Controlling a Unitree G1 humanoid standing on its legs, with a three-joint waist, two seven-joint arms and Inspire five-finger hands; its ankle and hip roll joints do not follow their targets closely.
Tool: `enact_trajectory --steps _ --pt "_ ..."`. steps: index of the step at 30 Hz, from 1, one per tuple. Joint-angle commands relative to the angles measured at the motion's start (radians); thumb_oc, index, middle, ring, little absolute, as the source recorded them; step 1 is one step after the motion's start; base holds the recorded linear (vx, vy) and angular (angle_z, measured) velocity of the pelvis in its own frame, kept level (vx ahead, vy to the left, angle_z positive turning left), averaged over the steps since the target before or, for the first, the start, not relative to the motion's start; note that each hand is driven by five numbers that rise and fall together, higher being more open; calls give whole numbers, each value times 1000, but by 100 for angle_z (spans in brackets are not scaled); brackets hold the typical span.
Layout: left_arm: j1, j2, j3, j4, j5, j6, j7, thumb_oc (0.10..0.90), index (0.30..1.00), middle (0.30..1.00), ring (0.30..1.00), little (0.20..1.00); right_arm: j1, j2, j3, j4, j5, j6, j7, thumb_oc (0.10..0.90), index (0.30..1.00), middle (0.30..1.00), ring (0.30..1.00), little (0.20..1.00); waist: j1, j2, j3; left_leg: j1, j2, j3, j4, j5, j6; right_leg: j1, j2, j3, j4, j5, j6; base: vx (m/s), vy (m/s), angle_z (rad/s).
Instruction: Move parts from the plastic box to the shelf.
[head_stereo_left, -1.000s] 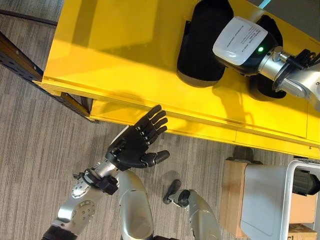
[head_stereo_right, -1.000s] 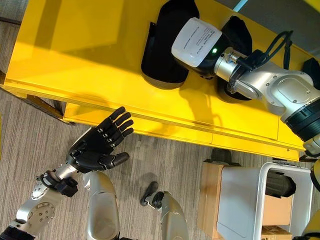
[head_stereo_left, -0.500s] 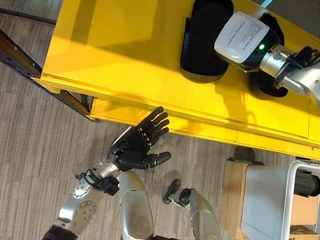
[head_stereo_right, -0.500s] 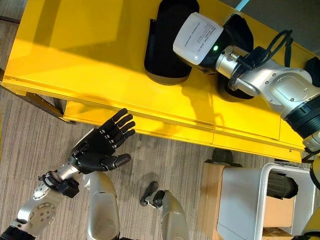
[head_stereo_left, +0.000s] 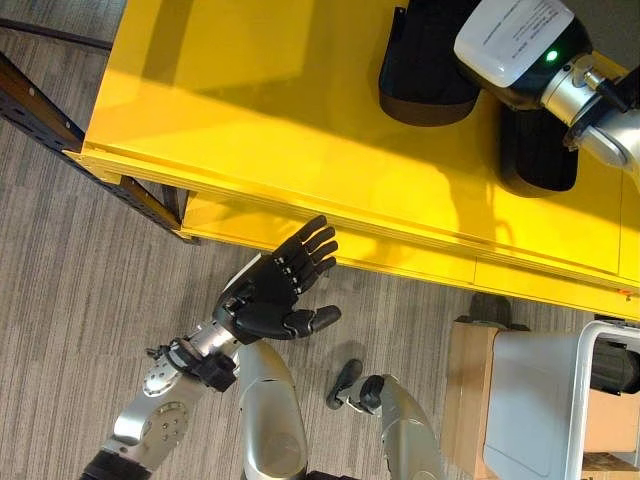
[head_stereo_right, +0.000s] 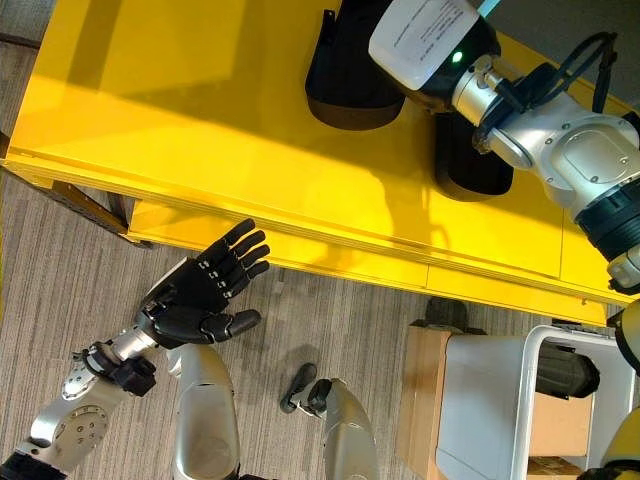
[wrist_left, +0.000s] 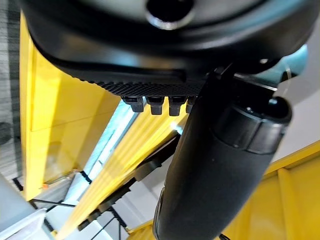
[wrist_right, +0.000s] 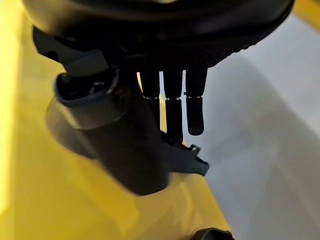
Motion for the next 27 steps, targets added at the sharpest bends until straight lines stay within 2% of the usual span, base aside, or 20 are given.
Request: enact_trajectory --steps 1,4,5,6,8,9,11,15,16,17,18,22,24,25,26,27 --pt "-53 -8 5 -97 -51 -82 -85 900 1000 1000 1000 1000 -197 -40 -57 59 14 75 -40 900 1000 1000 1000 1000 -16 -15 -26 9 -12 72 39 -39 -9 72 50 77 -100 43 -11 27 14 4" --pt "-53 -11 5 -96 -55 -88 -84 900 1000 1000 1000 1000 -193 -34 -56 57 19 68 -33 900 1000 1000 1000 1000 -17 -12 -27 11 -13 75 39 -40 -8 71 50 80 -99 42 -12 -31 30 1" --pt "-58 -10 4 -96 -58 -89 -80 900 1000 1000 1000 1000 -192 -30 -55 55 23 62 -23 900 1000 1000 1000 1000 -15 -4 -29 -2 -11 70 37 -18 -4 60 51 73 -103 62 -17 -35 29 0" --pt "-57 -13 4 -95 -61 -91 -83 900 1000 1000 1000 1000 -191 -29 -53 45 12 56 -20 900 1000 1000 1000 1000 -19 -9 -30 10 -13 75 39 -39 -8 69 48 80 -100 44 -12 -38 28 4" --pt "-59 -15 8 -98 -61 -91 -82 900 1000 1000 1000 1000 -186 -28 -59 35 9 49 -15 900 1000 1000 1000 1000 -20 -8 -31 10 -14 74 37 -39 -7 67 47 82 -100 44 -12 -33 18 2" --pt "-60 -14 8 -99 -61 -90 -82 900 1000 1000 1000 1000 -187 -30 -59 33 9 49 -14 900 1000 1000 1000 1000 -17 -2 -32 -2 -12 70 35 -17 -3 57 49 75 -104 64 -16 -98 35 -2" --pt "-57 -14 10 -103 -62 -91 -76 900 1000 1000 1000 1000 -181 -31 -59 19 4 39 -6 900 1000 1000 1000 1000 -21 -9 -33 11 -14 75 38 -41 -8 66 45 82 -99 43 -12 21 -9 0" --pt "-57 -19 10 -107 -57 -90 -73 900 1000 1000 1000 1000 -172 -32 -55 3 -17 32 1 900 1000 1000 1000 1000 -20 -11 -34 12 -13 75 33 -38 -7 67 47 82 -102 43 -12 -29 1 3" --pt "-56 -20 10 -111 -50 -91 -70 900 1000 1000 1000 1000 -163 -36 -61 -7 -22 33 8 900 1000 1000 1000 1000 -19 -7 -37 0 -9 72 28 -15 -3 57 51 76 -109 65 -17 0 0 0" --pt "-54 -22 10 -111 -50 -91 -68 900 1000 1000 1000 1000 -163 -34 -58 -8 -22 34 7 900 1000 1000 1000 1000 -22 -13 -37 13 -11 76 29 -36 -7 68 49 82 -107 45 -13 -103 30 -2" --pt "-55 -22 9 -110 -50 -95 -71 900 1000 1000 1000 1000 -159 -34 -58 -8 -20 44 5 900 1000 1000 1000 1000 -20 -6 -39 0 -8 72 27 -15 -3 57 52 76 -111 66 -18 0 0 0" --pt "-53 -26 9 -110 -54 -103 -74 900 1000 1000 1000 1000 -139 -27 -83 -14 46 121 15 900 1000 1000 1000 1000 -25 -5 -43 7 -8 77 23 -16 -3 61 53 79 -120 70 -19 -26 14 -2" --pt "-55 -33 6 -111 -51 -109 -66 900 1000 1000 1000 1000 -111 -23 -115 -23 136 213 23 900 1000 1000 1000 1000 -32 -1 -45 11 -8 81 22 -18 -3 60 54 83 -123 71 -18 -21 47 -1" --pt "-55 -37 2 -117 -50 -113 -58 900 1000 1000 1000 1000 -76 -10 -164 -27 225 235 -12 900 1000 1000 1000 1000 -37 2 -44 14 -8 84 21 -20 -2 60 54 88 -126 73 -18 -47 103 1" --pt "-63 -48 -3 -118 -49 -123 -47 900 1000 1000 1000 1000 -21 12 -251 -66 262 302 -66 900 1000 1000 1000 1000 -49 9 -44 19 -11 91 20 -25 -1 57 52 96 -133 78 -16 -48 113 1" --pt "-66 -49 -3 -123 -55 -124 -41 900 1000 1000 1000 1000 -6 25 -288 -76 297 321 -75 900 1000 1000 1000 1000 -54 14 -42 22 -12 93 21 -28 0 57 50 100 -134 78 -16 -49 126 -2"
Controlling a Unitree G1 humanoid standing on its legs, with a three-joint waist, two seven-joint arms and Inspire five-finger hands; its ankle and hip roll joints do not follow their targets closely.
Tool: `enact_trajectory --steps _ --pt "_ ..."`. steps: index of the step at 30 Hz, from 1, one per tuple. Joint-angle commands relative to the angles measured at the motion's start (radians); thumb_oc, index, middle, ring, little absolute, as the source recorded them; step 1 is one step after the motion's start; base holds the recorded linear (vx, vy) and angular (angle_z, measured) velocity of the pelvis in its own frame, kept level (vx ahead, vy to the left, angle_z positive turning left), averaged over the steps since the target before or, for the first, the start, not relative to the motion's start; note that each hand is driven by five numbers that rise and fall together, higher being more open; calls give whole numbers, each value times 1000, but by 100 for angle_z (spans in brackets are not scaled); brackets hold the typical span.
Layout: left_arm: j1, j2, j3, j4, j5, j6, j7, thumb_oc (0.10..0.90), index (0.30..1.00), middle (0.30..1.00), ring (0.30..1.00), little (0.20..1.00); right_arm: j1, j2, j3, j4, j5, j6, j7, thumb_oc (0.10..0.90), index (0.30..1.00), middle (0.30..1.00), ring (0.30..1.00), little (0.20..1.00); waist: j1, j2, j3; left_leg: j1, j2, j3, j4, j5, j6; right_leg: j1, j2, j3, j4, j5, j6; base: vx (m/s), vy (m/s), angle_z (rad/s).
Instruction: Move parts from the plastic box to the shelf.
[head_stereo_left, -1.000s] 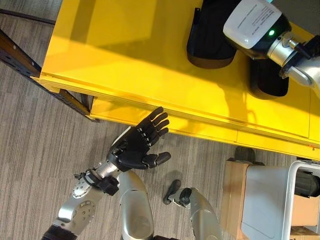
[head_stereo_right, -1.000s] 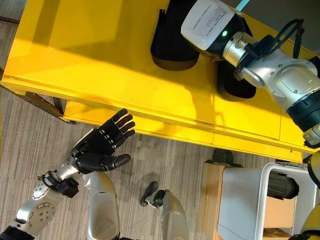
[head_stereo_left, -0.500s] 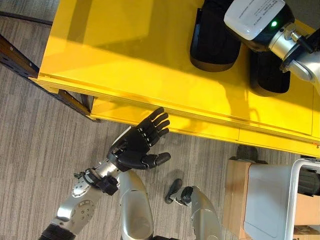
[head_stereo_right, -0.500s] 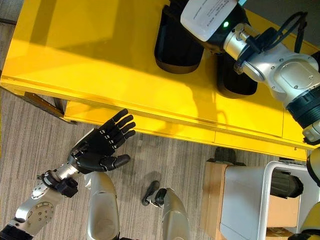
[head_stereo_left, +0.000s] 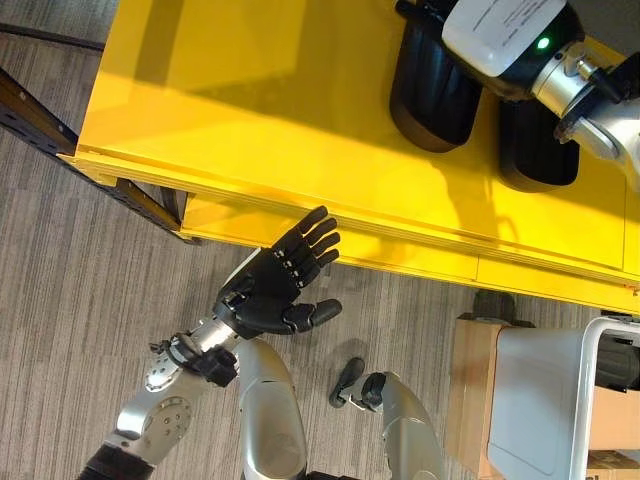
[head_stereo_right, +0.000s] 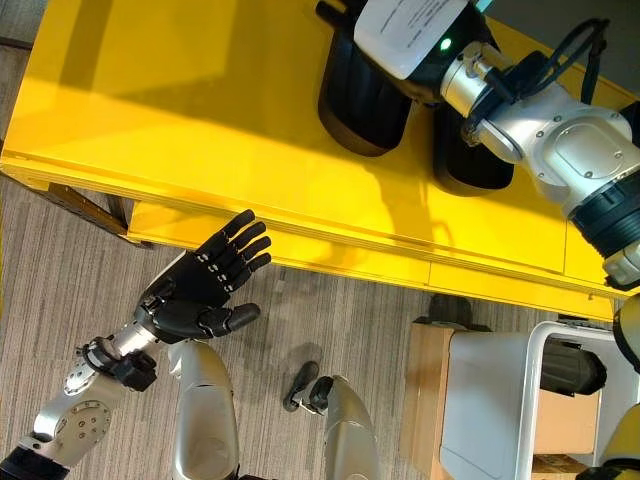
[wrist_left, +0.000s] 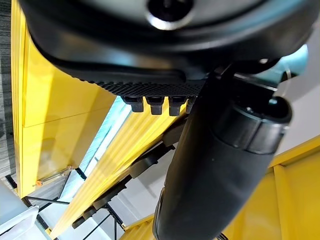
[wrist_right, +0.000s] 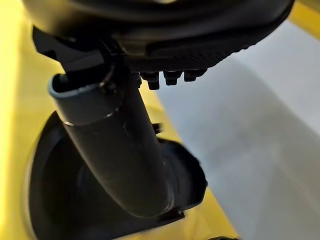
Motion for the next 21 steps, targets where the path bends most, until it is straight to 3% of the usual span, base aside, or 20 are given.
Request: enact_trajectory --steps 1,3,4,8,11,13,15,18,19,21 --pt "-40 -48 2 -125 -15 -105 -26 900 1000 1000 1000 1000 -63 7 -211 -26 165 253 -96 900 1000 1000 1000 1000 -50 18 -41 27 -3 72 28 -43 -15 74 59 80 -153 81 -17 -31 92 -6" --pt "-42 -57 6 -136 -17 -103 -16 900 1000 1000 1000 1000 -19 24 -283 -60 200 329 -91 900 1000 1000 1000 1000 -58 25 -40 31 -6 76 28 -49 -13 74 57 87 -160 82 -16 -35 93 -11" --pt "-47 -73 10 -149 -8 -109 7 900 1000 1000 1000 1000 71 71 -405 -123 290 366 -79 900 1000 1000 1000 1000 -72 35 -36 35 -9 84 26 -53 -12 74 51 96 -169 85 -13 -47 99 -12" --pt "-48 -116 30 -172 16 -95 49 900 1000 1000 1000 1000 230 144 -585 -322 379 406 -65 900 1000 1000 1000 1000 -107 53 -37 44 -11 98 19 -58 -12 64 46 114 -176 92 -13 -33 119 -7" --pt "-46 -144 34 -176 33 -99 70 900 1000 1000 1000 1000 329 194 -676 -453 423 375 -74 900 1000 1000 1000 1000 -130 62 -43 62 -12 118 13 -66 -10 63 43 130 -181 93 -14 -3 117 -10" --pt "-52 -174 30 -169 51 -116 97 900 1000 1000 1000 1000 400 243 -738 -564 442 318 -96 900 1000 1000 1000 1000 -150 72 -52 79 -12 135 7 -72 -7 66 41 146 -190 96 -13 15 120 -11" --pt "-62 -193 29 -164 69 -128 126 900 1000 1000 1000 1000 456 290 -787 -666 415 257 -101 900 1000 1000 1000 1000 -166 82 -61 93 -18 147 6 -80 -5 65 38 163 -186 95 -9 4 95 -14" --pt "-65 -223 34 -163 95 -134 153 900 1000 1000 1000 1000 528 329 -822 -780 369 224 -83 900 1000 1000 1000 1000 -183 99 -74 111 -28 156 9 -93 -3 70 35 177 -177 85 -11 30 81 -13" --pt "-57 -242 45 -164 99 -138 173 900 1000 1000 1000 1000 606 351 -848 -839 323 174 -75 900 1000 1000 1000 1000 -194 111 -87 129 -35 158 12 -103 1 75 32 188 -165 77 -12 47 59 -13" --pt "-49 -250 54 -166 108 -141 183 900 1000 1000 1000 1000 650 357 -862 -868 308 162 -69 900 1000 1000 1000 1000 -200 115 -95 137 -37 159 12 -106 0 78 32 194 -161 73 -12 24 9 -14"
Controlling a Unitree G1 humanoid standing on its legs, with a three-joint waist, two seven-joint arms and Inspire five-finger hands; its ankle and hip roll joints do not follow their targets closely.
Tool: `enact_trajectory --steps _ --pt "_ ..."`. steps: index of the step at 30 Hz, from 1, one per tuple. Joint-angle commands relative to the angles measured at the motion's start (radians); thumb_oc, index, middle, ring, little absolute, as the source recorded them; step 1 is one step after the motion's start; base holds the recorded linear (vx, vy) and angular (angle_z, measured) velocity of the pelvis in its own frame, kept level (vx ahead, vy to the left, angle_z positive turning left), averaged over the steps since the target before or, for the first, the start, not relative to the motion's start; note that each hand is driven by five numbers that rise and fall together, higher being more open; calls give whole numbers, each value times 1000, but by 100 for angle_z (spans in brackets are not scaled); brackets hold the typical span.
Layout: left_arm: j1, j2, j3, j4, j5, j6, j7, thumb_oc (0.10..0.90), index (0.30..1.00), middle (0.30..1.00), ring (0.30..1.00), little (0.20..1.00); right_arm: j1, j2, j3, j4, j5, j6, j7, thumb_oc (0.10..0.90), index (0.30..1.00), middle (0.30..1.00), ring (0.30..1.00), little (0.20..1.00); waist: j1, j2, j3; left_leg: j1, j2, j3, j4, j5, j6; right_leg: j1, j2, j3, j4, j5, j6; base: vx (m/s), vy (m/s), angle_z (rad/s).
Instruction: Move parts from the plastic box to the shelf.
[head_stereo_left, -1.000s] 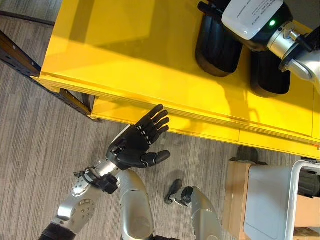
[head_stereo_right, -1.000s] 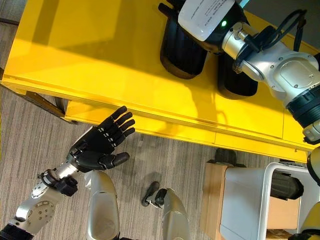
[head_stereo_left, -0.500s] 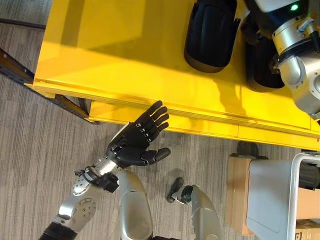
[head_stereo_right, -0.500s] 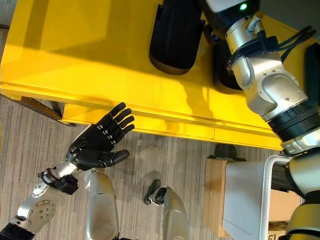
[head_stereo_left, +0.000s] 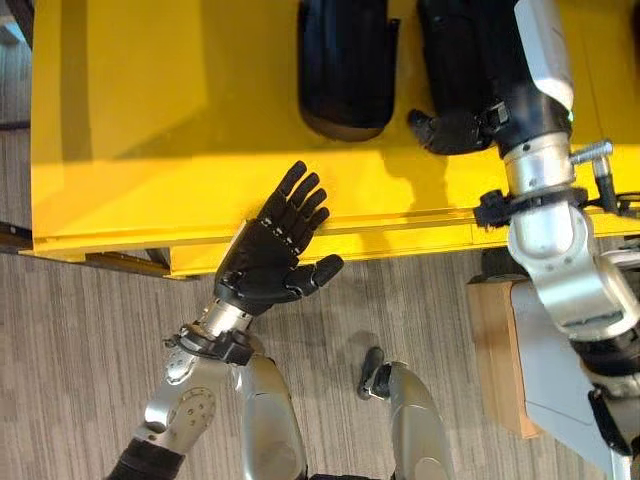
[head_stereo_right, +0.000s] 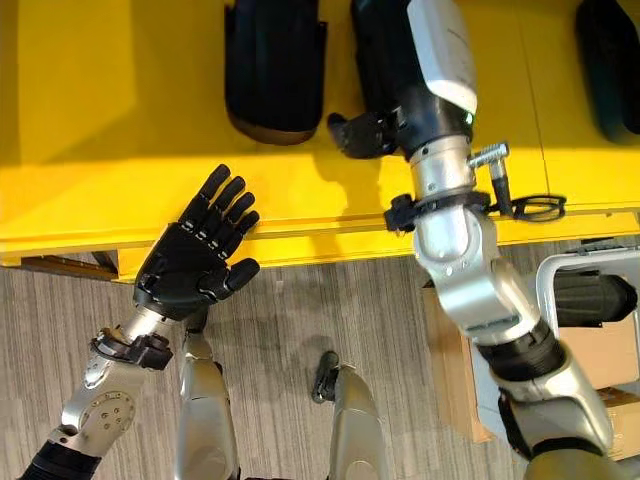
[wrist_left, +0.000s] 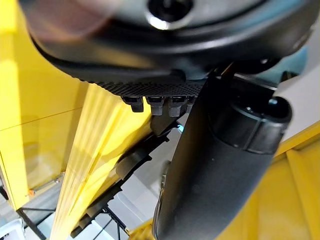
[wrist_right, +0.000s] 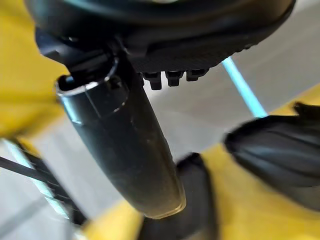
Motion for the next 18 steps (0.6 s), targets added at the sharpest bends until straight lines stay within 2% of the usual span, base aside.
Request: enact_trajectory --steps 1,4,8,11,13,15,17,18 --pt "14 -51 3 -128 38 -108 5 900 1000 1000 1000 1000 -70 -28 -152 -48 -127 -132 -53 900 1000 1000 1000 1000 -42 24 -118 56 2 22 7 -88 -29 58 61 75 -94 21 -52 26 -33 -13" --pt "73 -71 54 -140 32 -134 29 900 1000 1000 1000 1000 114 -30 -210 -80 -174 -204 -106 900 1000 1000 1000 1000 -68 35 -150 100 19 22 -19 -83 -30 72 73 90 -82 8 -54 25 -51 -5" --pt "139 -88 113 -136 5 -154 44 900 1000 1000 1000 1000 279 -26 -275 -76 -209 -253 -142 900 1000 1000 1000 1000 -92 39 -189 153 49 33 -65 -66 -33 94 85 96 -89 -1 -62 46 -80 -13" --pt "202 -115 172 -130 -58 -167 38 900 1000 1000 1000 1000 407 -36 -333 -51 -216 -274 -184 900 1000 1000 1000 1000 -109 40 -221 197 59 51 -115 -42 -34 135 78 108 -190 40 -54 13 -15 -18" --pt "231 -131 197 -112 -74 -178 -1 900 1000 1000 1000 1000 479 -43 -371 -26 -201 -298 -236 900 1000 1000 1000 1000 -122 49 -239 217 31 78 -123 -53 -23 166 82 120 -267 65 -53 3 46 -27" --pt "247 -140 209 -117 -76 -160 -26 900 1000 1000 1000 1000 556 -42 -423 -8 -183 -316 -290 900 1000 1000 1000 1000 -137 49 -256 225 0 108 -112 -72 -13 197 85 124 -338 93 -53 7 44 -29" --pt "256 -140 217 -133 -91 -128 -51 900 1000 1000 1000 1000 642 -36 -494 4 -165 -335 -350 900 1000 1000 1000 1000 -151 48 -281 239 -74 146 -88 -115 4 252 80 119 -456 147 -39 17 93 -23" --pt "256 -146 216 -139 -85 -106 -63 900 1000 1000 1000 1000 686 -21 -525 6 -161 -338 -377 900 1000 1000 1000 1000 -162 43 -298 254 -135 172 -73 -153 23 285 73 118 -530 187 -24 48 185 21"
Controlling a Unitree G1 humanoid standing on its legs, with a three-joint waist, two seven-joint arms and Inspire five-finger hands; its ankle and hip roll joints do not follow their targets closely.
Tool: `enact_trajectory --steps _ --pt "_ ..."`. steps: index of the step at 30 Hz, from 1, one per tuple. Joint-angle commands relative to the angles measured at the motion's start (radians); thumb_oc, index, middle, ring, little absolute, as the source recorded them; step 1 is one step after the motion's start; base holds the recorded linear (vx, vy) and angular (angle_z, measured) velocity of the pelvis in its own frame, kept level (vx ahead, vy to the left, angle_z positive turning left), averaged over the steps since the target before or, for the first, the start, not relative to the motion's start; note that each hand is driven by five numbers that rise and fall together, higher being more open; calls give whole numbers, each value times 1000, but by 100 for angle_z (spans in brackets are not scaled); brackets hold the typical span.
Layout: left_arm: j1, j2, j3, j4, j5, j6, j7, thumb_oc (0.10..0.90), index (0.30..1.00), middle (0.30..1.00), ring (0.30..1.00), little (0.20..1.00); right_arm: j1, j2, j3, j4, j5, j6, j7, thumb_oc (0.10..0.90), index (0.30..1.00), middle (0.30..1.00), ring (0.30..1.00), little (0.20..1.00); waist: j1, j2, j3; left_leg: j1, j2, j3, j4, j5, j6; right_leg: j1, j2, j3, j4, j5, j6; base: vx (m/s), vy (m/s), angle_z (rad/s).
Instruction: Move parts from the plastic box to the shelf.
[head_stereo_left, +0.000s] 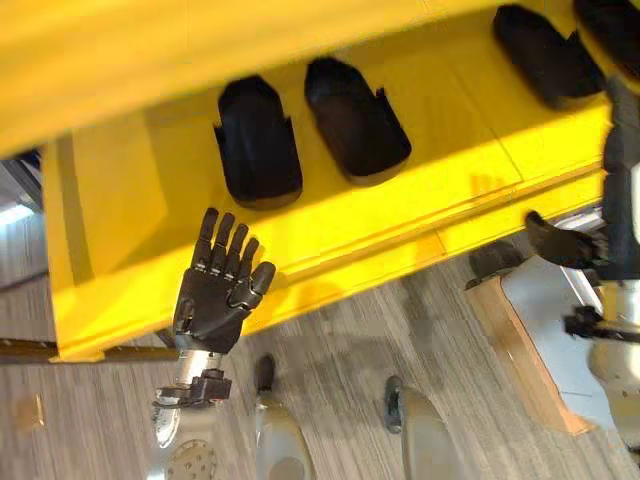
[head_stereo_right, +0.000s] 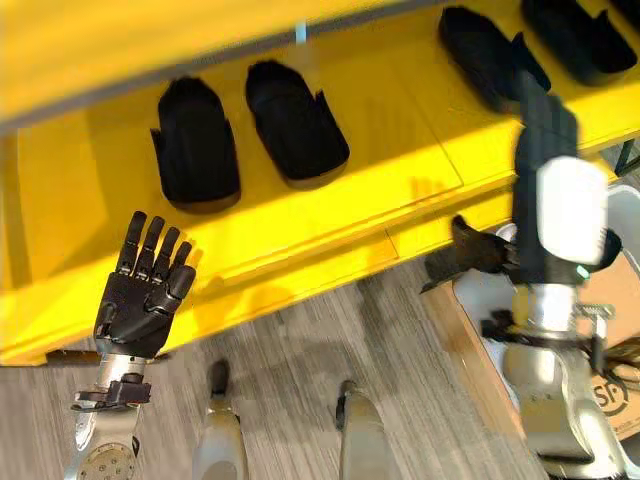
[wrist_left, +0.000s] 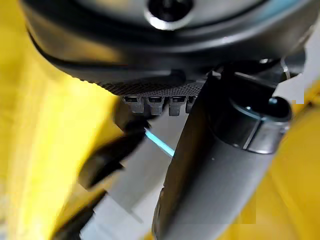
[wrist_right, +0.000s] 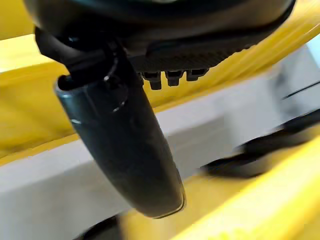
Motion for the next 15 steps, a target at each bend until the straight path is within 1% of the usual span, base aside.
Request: enact_trajectory --steps 1,2,3,4,5,7,8,9,10,11,12,13,14,15 --pt "-33 66 25 -117 -16 -24 -98 900 1000 1000 1000 1000 -114 27 -29 -52 14 -91 -170 900 1000 1000 1000 1000 -24 -93 -128 100 -158 74 3 -187 -65 161 42 36 -364 140 -30 109 282 35" --pt "-33 56 13 -125 13 -3 -106 900 1000 1000 1000 1000 -83 53 -44 -43 57 -81 -190 900 1000 1000 1000 1000 -28 -101 -152 118 -225 56 0 -209 -38 184 47 68 -425 190 -13 131 341 19" --pt "-22 58 6 -134 38 7 -115 900 1000 1000 1000 1000 -68 75 -50 -26 62 -73 -188 900 1000 1000 1000 1000 -26 -108 -169 129 -264 28 -6 -221 -19 192 53 101 -455 219 0 126 319 -7" --pt "-18 63 0 -139 59 10 -122 900 1000 1000 1000 1000 -58 82 -49 -16 78 -59 -183 900 1000 1000 1000 1000 -24 -110 -177 138 -276 18 -16 -221 -12 199 56 112 -474 234 4 100 367 -34" --pt "-22 72 -26 -141 85 6 -137 900 1000 1000 1000 1000 -44 102 -34 9 95 -26 -164 900 1000 1000 1000 1000 -34 -110 -191 160 -295 10 -40 -226 6 205 64 136 -498 251 10 65 305 -36" --pt "-24 79 -40 -142 97 14 -135 900 1000 1000 1000 1000 -34 118 -19 28 111 -8 -144 900 1000 1000 1000 1000 -42 -111 -195 177 -305 20 -51 -236 16 208 65 157 -517 266 18 32 259 -36" --pt "-30 88 -56 -134 92 13 -134 900 1000 1000 1000 1000 -21 127 -4 45 110 17 -131 900 1000 1000 1000 1000 -55 -109 -197 190 -313 29 -59 -242 25 207 63 174 -529 282 26 2 230 -39" --pt "-34 94 -62 -128 86 9 -131 900 1000 1000 1000 1000 -18 133 9 64 97 26 -122 900 1000 1000 1000 1000 -60 -109 -198 197 -316 35 -65 -245 28 205 59 175 -538 294 32 -31 264 -54" --pt "-41 108 -77 -104 94 -28 -99 900 1000 1000 1000 1000 -20 146 44 109 87 17 -107 900 1000 1000 1000 1000 -64 -109 -198 221 -313 65 -87 -246 35 201 47 163 -557 324 48 -46 172 -70" --pt "-41 112 -81 -96 91 -36 -93 900 1000 1000 1000 1000 -22 149 53 121 82 17 -103 900 1000 1000 1000 1000 -60 -110 -198 228 -310 79 -95 -244 36 197 44 158 -559 333 53 -59 153 -75" --pt "-29 118 -73 -93 77 -57 -68 900 1000 1000 1000 1000 -27 156 75 145 71 5 -79 900 1000 1000 1000 1000 -44 -111 -189 259 -293 133 -108 -247 31 201 30 65 -553 339 65 -56 58 -82" --pt "-24 121 -67 -90 74 -62 -64 900 1000 1000 1000 1000 -32 159 81 153 71 -1 -73 900 1000 1000 1000 1000 -38 -115 -187 264 -290 152 -112 -243 29 198 23 34 -550 345 67 -104 19 -173" --pt "-6 128 -51 -91 69 -72 -58 900 1000 1000 1000 1000 -44 163 102 172 84 0 -62 900 1000 1000 1000 1000 -20 -121 -176 293 -274 217 -124 -241 29 192 7 -62 -515 343 75 -140 -51 -224" --pt "3 132 -37 -95 61 -65 -52 900 1000 1000 1000 1000 -44 165 104 176 85 2 -51 900 1000 1000 1000 1000 -11 -123 -171 309 -264 259 -128 -241 30 193 -9 -113 -483 336 75 -136 -70 -240"
